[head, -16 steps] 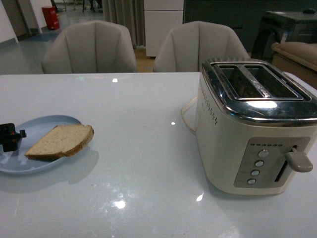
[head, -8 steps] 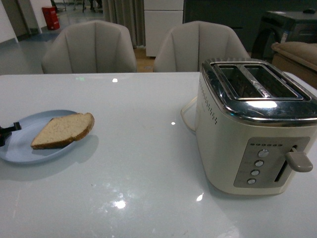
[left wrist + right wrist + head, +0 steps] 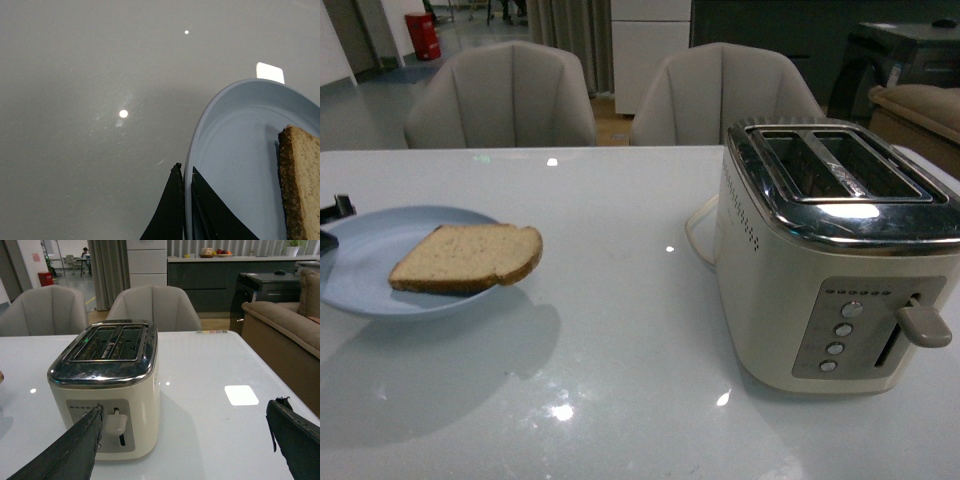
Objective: Left arm holds plate, right arm toasts bread
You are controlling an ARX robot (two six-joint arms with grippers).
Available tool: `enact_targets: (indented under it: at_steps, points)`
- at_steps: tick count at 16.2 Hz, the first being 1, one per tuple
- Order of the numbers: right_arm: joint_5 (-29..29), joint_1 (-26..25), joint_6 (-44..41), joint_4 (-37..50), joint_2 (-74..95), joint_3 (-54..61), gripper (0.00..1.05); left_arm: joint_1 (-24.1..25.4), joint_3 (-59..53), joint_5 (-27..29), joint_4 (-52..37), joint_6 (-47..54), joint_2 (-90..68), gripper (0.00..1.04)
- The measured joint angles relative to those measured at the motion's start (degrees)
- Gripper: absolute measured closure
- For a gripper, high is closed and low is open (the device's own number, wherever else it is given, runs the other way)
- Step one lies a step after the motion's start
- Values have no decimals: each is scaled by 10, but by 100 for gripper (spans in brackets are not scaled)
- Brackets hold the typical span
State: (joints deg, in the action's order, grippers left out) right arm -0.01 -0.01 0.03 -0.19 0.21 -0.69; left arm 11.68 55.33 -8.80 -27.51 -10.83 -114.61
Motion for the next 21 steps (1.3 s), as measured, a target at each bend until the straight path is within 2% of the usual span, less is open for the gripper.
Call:
enact_targets:
  at_steps: [7,12,16,21]
  points:
    - [0,0,0,0,0,0,6,-122,-16,24,171,-108,236,102]
    - [0,0,0,0,0,0,6,-206,21,48,236,-173,287,102]
    - [0,0,0,0,0,0,6,-217,29,42,243,-189,267,102]
    - [0,0,0,0,0,0,6,-200,47,28,243,-172,237,102]
